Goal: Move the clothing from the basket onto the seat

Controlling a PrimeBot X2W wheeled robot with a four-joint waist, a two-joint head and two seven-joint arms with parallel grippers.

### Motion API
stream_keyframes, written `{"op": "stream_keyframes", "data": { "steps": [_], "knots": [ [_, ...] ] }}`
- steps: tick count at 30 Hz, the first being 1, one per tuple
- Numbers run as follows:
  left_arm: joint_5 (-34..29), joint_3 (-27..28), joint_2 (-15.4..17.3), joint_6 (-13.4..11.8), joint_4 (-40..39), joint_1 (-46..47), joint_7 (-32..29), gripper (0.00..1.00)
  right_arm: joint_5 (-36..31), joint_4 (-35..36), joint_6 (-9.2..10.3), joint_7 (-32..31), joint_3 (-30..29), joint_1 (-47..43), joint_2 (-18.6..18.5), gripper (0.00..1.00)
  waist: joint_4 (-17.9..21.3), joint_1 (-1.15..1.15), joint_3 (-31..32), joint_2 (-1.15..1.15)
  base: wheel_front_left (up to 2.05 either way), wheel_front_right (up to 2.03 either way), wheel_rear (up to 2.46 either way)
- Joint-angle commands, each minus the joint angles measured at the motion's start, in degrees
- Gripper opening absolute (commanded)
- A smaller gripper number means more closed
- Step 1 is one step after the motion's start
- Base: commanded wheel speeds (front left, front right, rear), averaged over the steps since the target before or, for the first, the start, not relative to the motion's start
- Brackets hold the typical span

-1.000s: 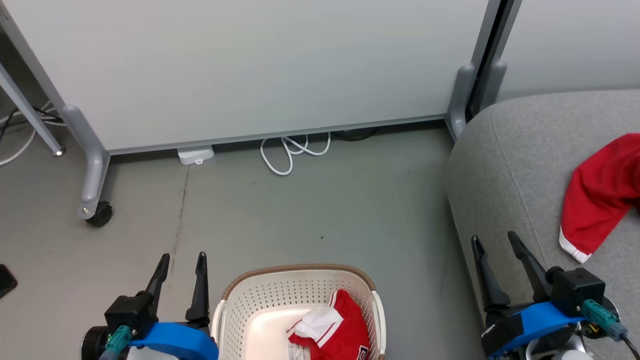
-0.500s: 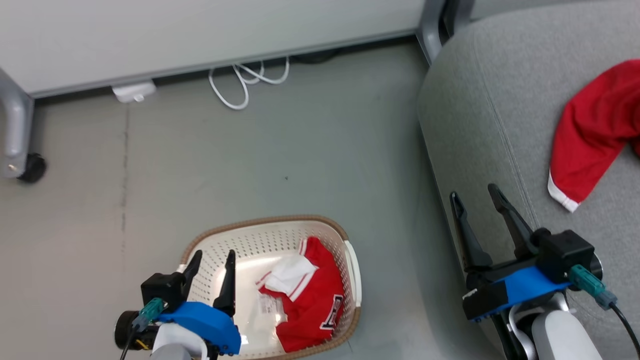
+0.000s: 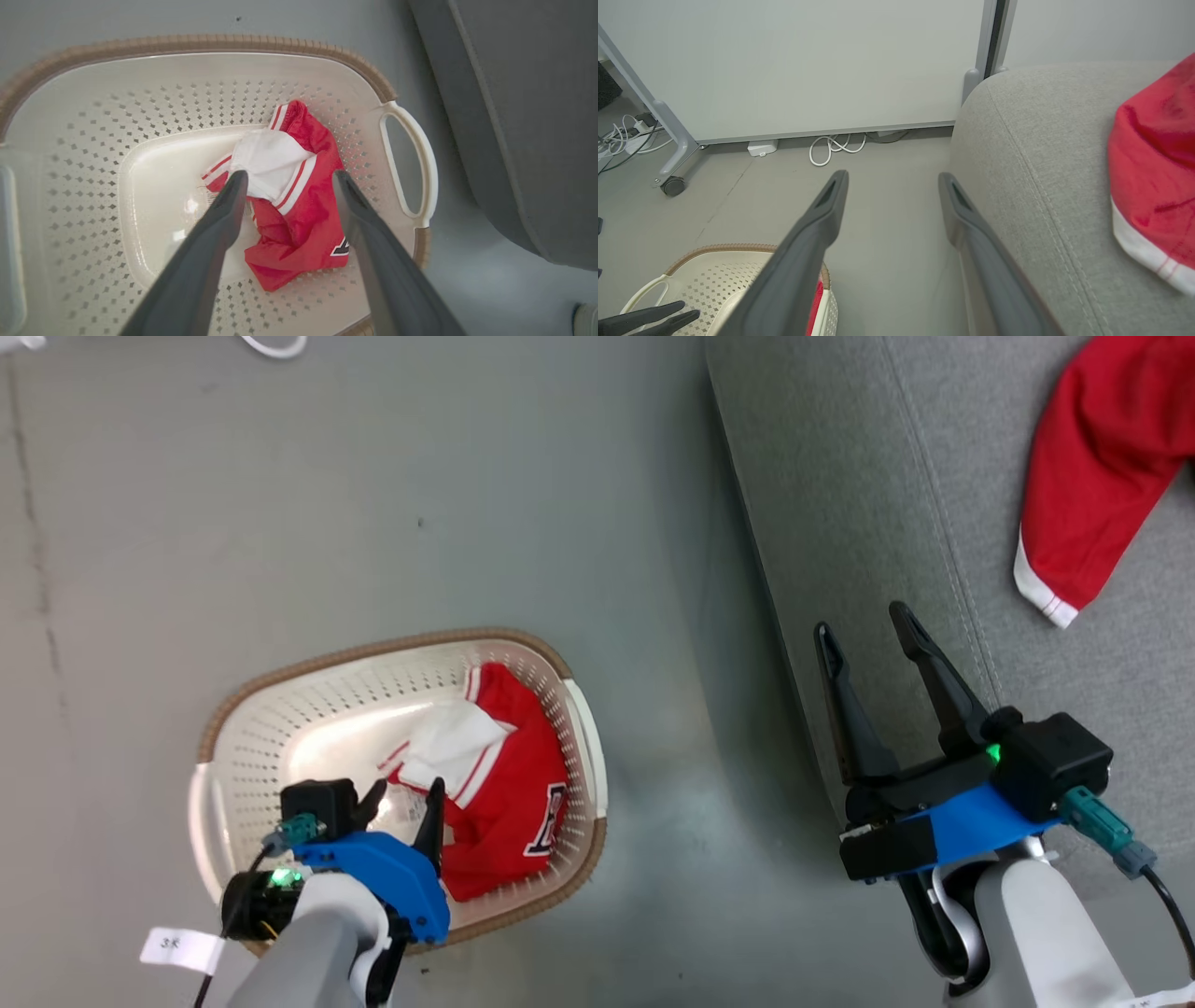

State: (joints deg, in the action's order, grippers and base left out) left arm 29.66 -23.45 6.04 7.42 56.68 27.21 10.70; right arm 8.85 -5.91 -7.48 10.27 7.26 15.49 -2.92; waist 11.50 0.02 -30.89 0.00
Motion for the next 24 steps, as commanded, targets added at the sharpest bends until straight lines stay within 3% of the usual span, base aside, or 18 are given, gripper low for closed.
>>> {"op": "stream_keyframes", "data": {
  "steps": [1, 11, 24],
  "knots": [
    [0.67, 0.19, 0.48, 0.06, 0.42, 1.6, 0.25, 1.0, 0.37, 0.39, -0.03, 0.38, 0.28, 1.09, 0.04, 1.0, 2.48, -0.02, -4.12, 0.0, 0.0, 0.0, 0.0],
    [3.14, -1.26, 2.65, 0.07, 7.21, 7.98, -1.7, 1.0, 2.57, -0.5, -0.03, 2.8, 2.22, 4.74, 0.04, 1.0, 5.88, -0.02, -13.11, 0.0, 0.0, 0.0, 0.0],
    [7.63, -2.77, 3.55, 0.07, 9.59, 12.22, -5.04, 1.0, 4.38, -1.79, -0.03, 4.65, 4.16, 7.13, 0.04, 1.0, 7.62, -0.02, -18.55, 0.0, 0.0, 0.0, 0.0]
  ]
}}
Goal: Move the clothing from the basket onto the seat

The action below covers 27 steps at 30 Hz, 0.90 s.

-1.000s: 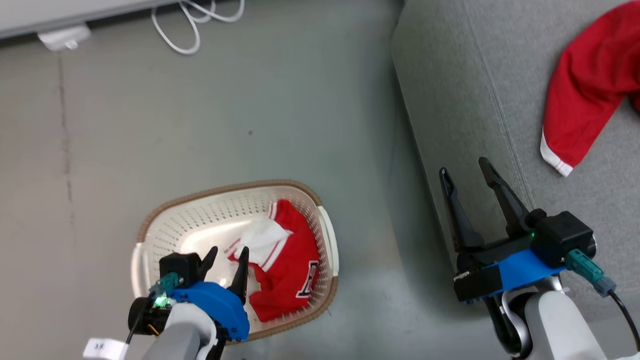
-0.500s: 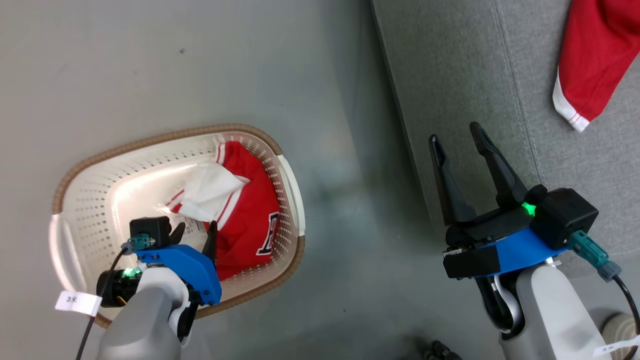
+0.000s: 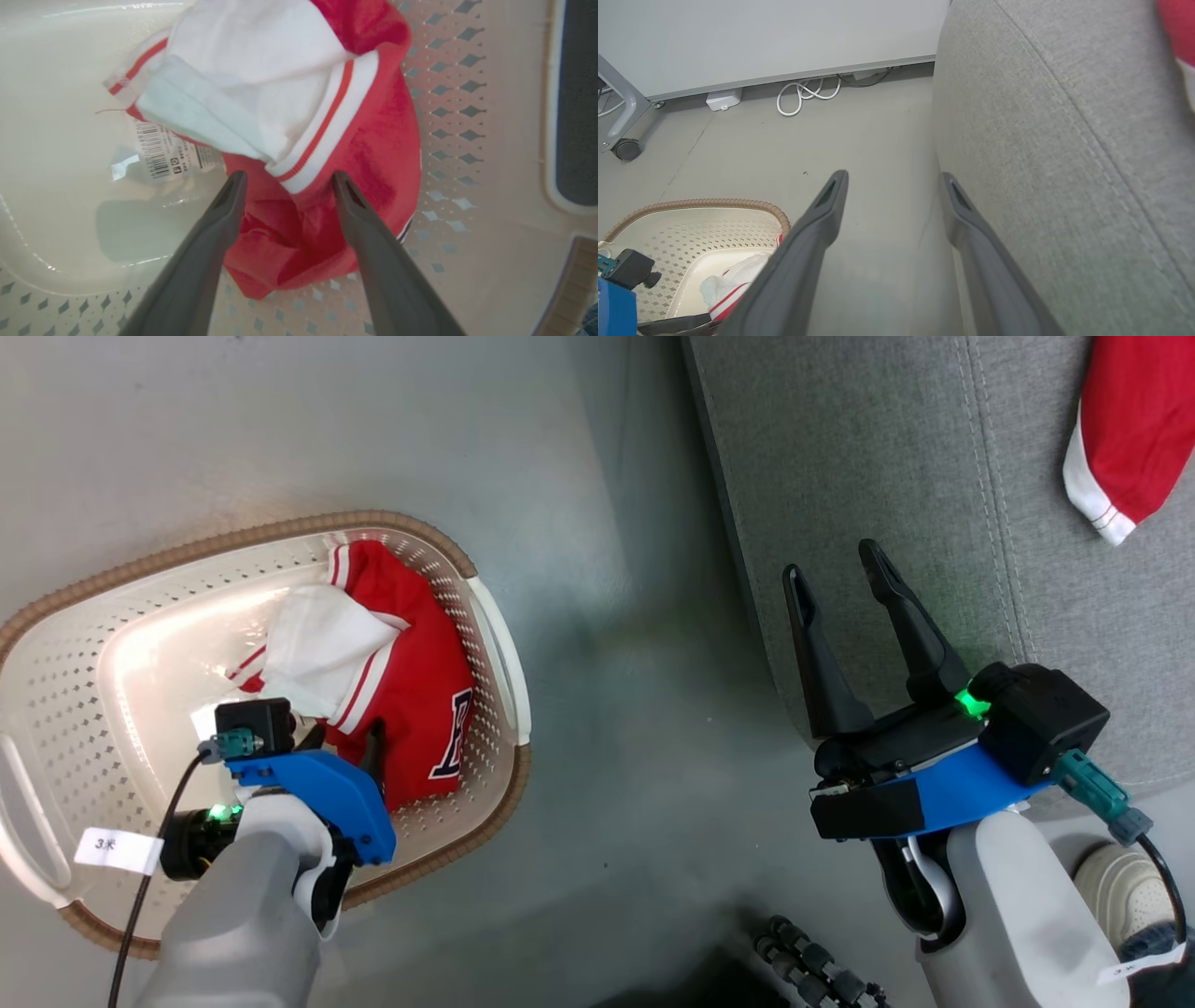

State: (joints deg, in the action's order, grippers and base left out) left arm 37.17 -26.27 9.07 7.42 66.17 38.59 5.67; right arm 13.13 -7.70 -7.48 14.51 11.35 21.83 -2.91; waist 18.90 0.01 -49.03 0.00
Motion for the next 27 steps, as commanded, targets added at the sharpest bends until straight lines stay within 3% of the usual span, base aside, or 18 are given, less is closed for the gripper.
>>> {"op": "stream_keyframes", "data": {
  "steps": [1, 19, 21, 22, 23, 24, 25, 27],
  "knots": [
    [0.44, 0.09, 0.6, 0.07, 0.12, 1.28, 0.03, 1.0, 0.26, 0.09, -0.03, 0.43, 0.17, 0.95, 0.03, 1.0, 0.34, -0.01, -0.81, 0.0, 0.0, 0.0, 0.0],
    [5.57, -1.61, 2.18, 0.07, -1.06, 6.53, 2.23, 1.0, 1.5, 2.06, -0.03, 0.77, 1.48, 1.35, 0.03, 1.0, 2.29, -0.01, -5.37, 0.0, 0.0, 0.0, 0.0],
    [5.74, -2.09, 2.39, 0.07, -0.84, 6.71, 2.39, 0.88, 1.68, 2.09, -0.03, 0.78, 1.52, 1.21, 0.03, 1.0, 2.36, -0.01, -5.39, 0.0, 0.0, 0.0, 0.0],
    [5.77, -2.48, 2.45, 0.07, -0.76, 6.76, 2.42, 0.75, 1.74, 2.1, -0.03, 0.78, 1.52, 1.16, 0.03, 1.0, 2.39, -0.01, -5.39, 0.0, 0.0, 0.0, 0.0],
    [5.74, -2.93, 2.49, 0.07, -0.72, 6.81, 2.52, 0.49, 1.74, 2.11, -0.03, 0.78, 1.52, 1.12, 0.03, 1.0, 2.42, -0.01, -5.39, 0.0, 0.0, 0.0, 0.0],
    [5.81, -3.26, 2.56, 0.07, -0.69, 6.87, 2.67, 0.36, 1.73, 2.14, -0.03, 0.78, 1.5, 1.09, 0.03, 1.0, 2.44, -0.01, -5.39, 0.0, 0.0, 0.0, 0.0],
    [5.94, -3.47, 2.69, 0.07, -0.6, 6.92, 2.85, 0.0, 1.69, 2.17, -0.03, 0.78, 1.48, 1.08, 0.03, 1.0, 2.45, -0.01, -5.39, 0.0, 0.0, 0.0, 0.0],
    [6.23, -3.99, 2.75, 0.07, -0.39, 7.03, 2.87, 0.0, 1.7, 2.22, -0.03, 0.78, 1.48, 1.08, 0.03, 1.0, 2.46, -0.01, -5.41, 0.0, 0.0, 0.0, 0.0]
  ]
}}
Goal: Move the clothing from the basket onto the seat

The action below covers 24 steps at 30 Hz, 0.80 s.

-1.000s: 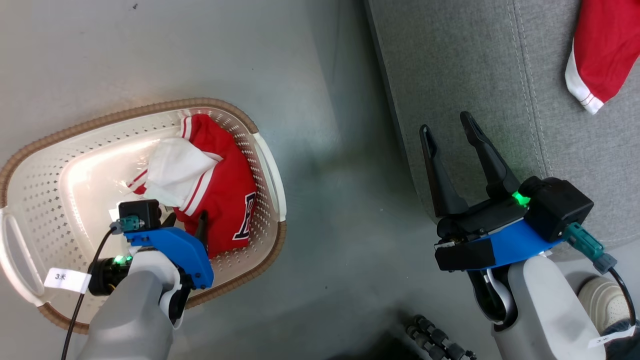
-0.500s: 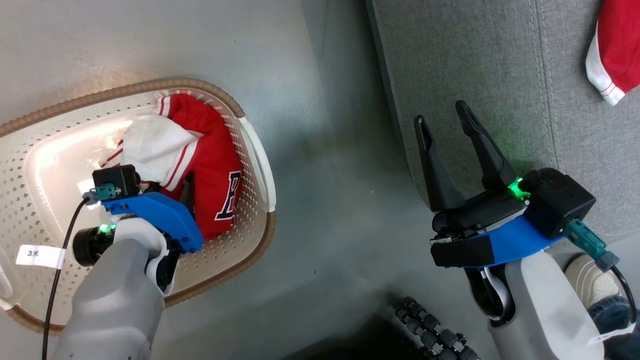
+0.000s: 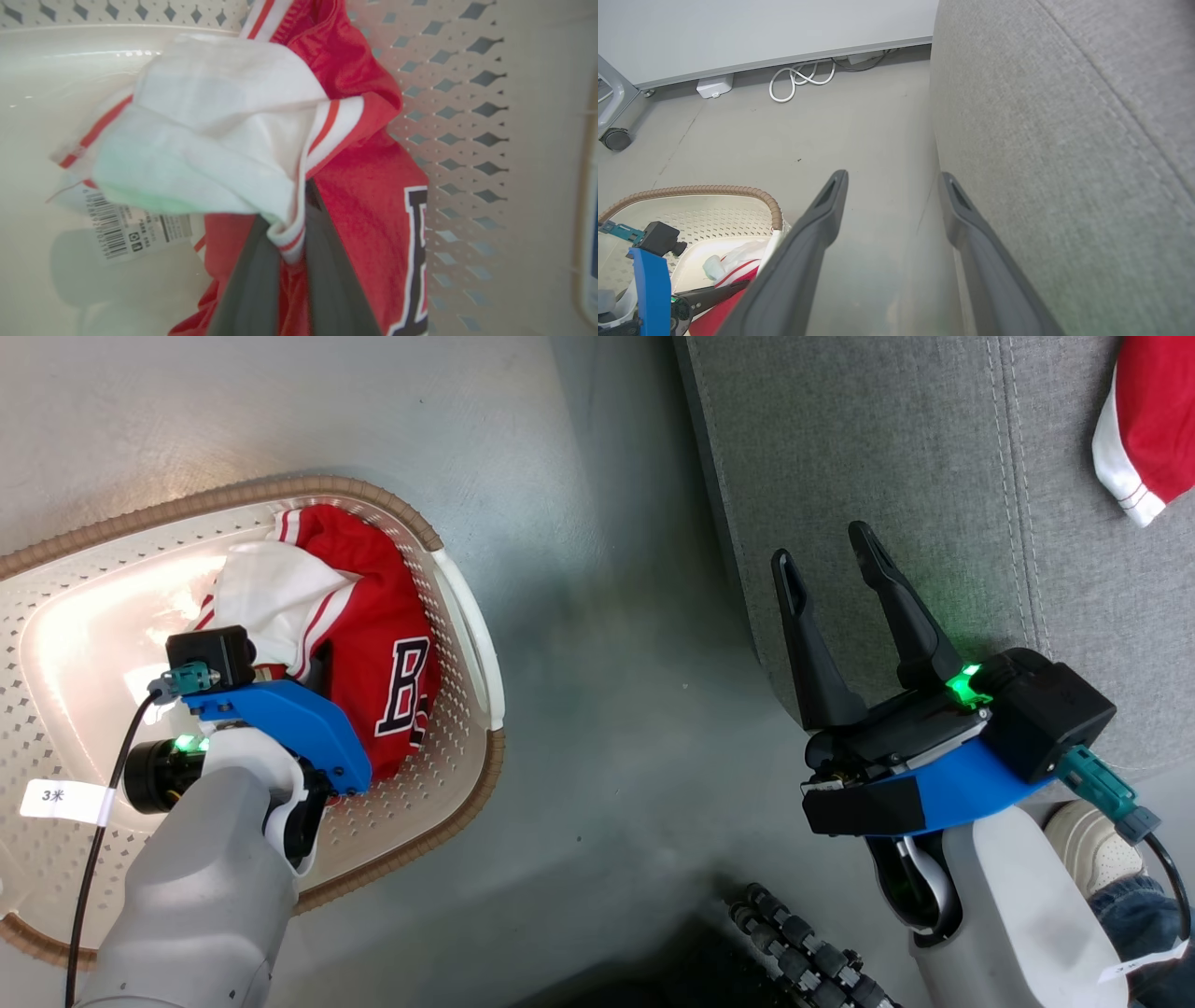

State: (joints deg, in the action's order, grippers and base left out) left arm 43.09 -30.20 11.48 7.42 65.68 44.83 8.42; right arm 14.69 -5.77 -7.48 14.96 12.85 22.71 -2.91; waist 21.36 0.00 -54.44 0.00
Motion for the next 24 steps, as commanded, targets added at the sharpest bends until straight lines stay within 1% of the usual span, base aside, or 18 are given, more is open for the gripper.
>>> {"op": "stream_keyframes", "data": {
  "steps": [1, 15, 19, 24],
  "knots": [
    [0.34, -0.33, 0.37, 0.07, 0.13, 0.9, 0.17, 0.0, 0.2, 0.31, -0.03, 0.33, 0.02, 0.23, 0.03, 1.0, 0.0, 0.0, 0.0, 0.0, 0.0, 0.0, 0.0],
    [2.27, -4.84, 0.97, 0.07, -0.09, 0.91, 0.45, 0.0, -0.21, -0.65, -0.03, 0.34, 0.52, 1.41, 0.03, 1.0, -0.98, 0.0, 1.63, 0.0, 0.0, 0.0, 0.0],
    [3.12, -5.95, 0.65, 0.07, -0.22, 0.15, 0.6, 0.0, -0.55, -1.18, -0.03, 0.33, 0.41, 1.31, 0.03, 1.0, -1.84, 0.0, 3.49, 0.0, 0.0, 0.0, 0.0],
    [3.56, -8.11, 0.0, 0.07, -0.4, -1.42, 1.27, 0.0, -1.23, -2.02, -0.03, 0.33, 0.25, 1.11, 0.02, 1.0, -3.26, 0.0, 7.43, 0.0, 0.0, 0.0, 0.0]
  ]
}}
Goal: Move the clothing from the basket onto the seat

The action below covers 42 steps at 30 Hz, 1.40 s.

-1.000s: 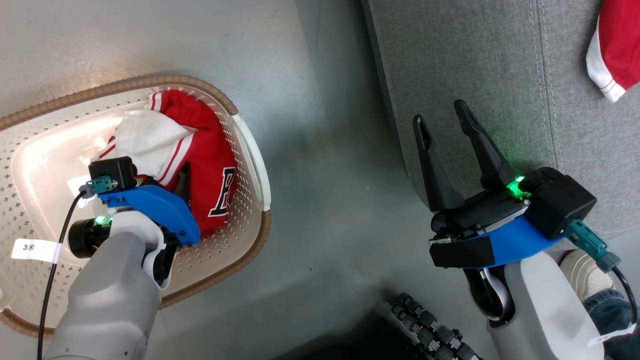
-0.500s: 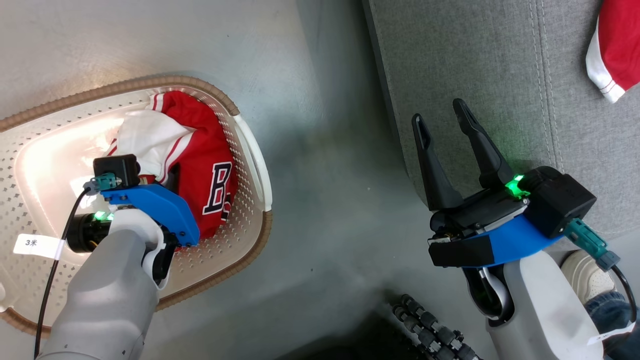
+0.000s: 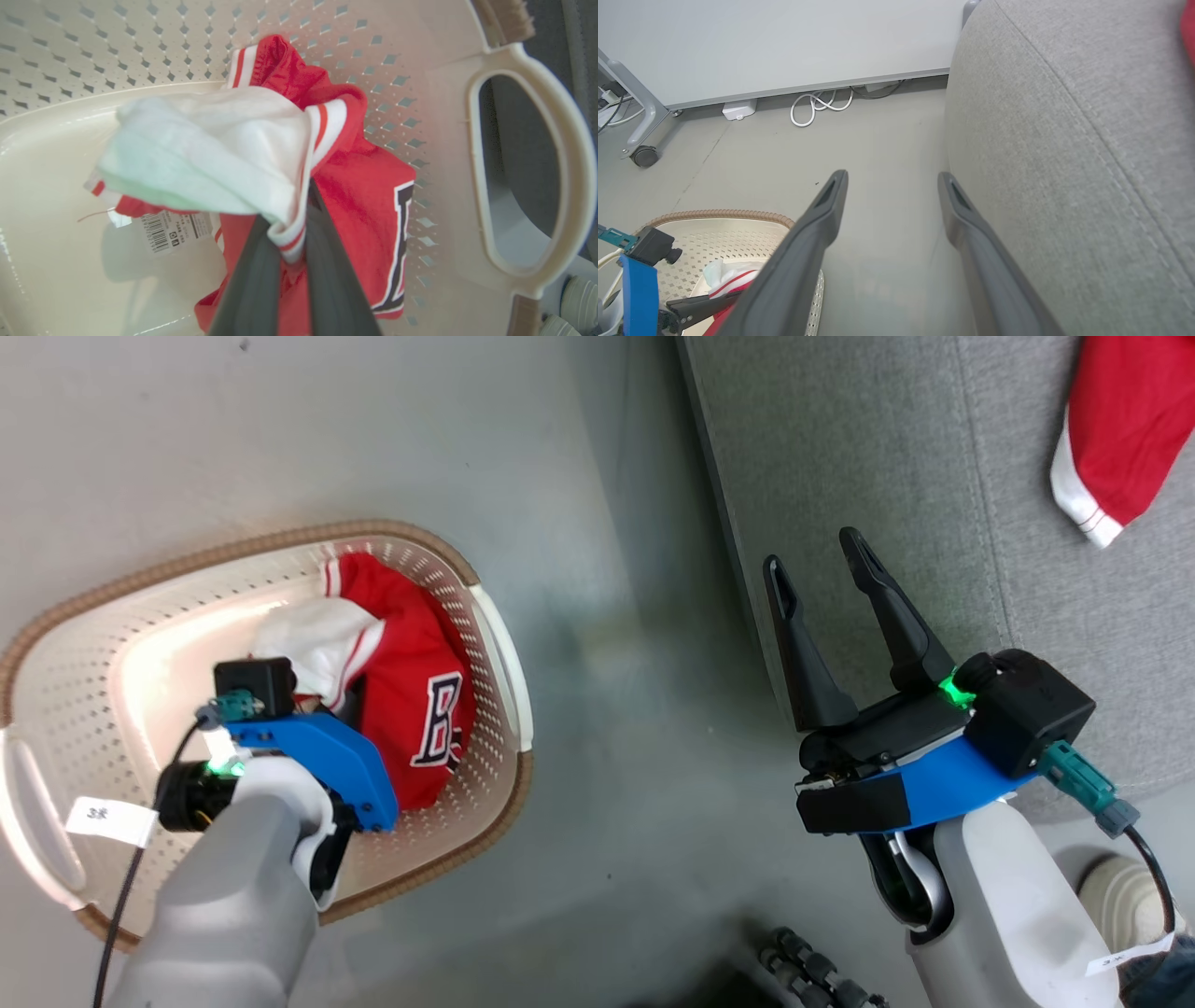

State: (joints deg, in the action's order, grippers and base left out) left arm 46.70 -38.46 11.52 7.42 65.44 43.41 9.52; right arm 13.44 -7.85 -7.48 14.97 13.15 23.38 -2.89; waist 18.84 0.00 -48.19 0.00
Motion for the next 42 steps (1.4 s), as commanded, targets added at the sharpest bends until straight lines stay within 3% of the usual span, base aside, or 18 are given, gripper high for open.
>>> {"op": "stream_keyframes", "data": {
  "steps": [1, 14, 26, 42],
  "knots": [
    [-0.02, -0.41, -0.16, 0.07, -0.23, -0.36, 0.25, 0.0, -0.2, -0.19, -0.03, 0.32, -0.17, 0.32, 0.01, 1.0, -1.04, 0.0, 2.07, 0.0, 0.0, 0.0, 0.0],
    [2.11, -6.31, -2.53, 0.07, -2.14, -5.6, 1.8, 0.0, -2.79, -3.78, -0.03, -0.16, -1.49, -2.55, 0.0, 1.0, -5.05, 0.0, 14.62, 0.0, 0.0, 0.0, 0.0],
    [2.36, -15.36, -2.82, 0.07, -7.54, -9.57, 3.83, 0.0, -4.1, -5.04, -0.03, -2.57, -2.9, -6.77, 0.0, 1.0, -9.76, 0.0, 27.78, 0.0, 0.0, 0.0, 0.0],
    [3.39, -23.57, -4.0, 0.07, -16.41, -5.9, 5.62, 0.0, -4.83, -3.17, -0.03, -6.94, -5.69, -14.05, -0.01, 1.0, -16.58, 0.0, 39.06, 0.0, 0.0, 0.0, 0.0]
  ]
}}
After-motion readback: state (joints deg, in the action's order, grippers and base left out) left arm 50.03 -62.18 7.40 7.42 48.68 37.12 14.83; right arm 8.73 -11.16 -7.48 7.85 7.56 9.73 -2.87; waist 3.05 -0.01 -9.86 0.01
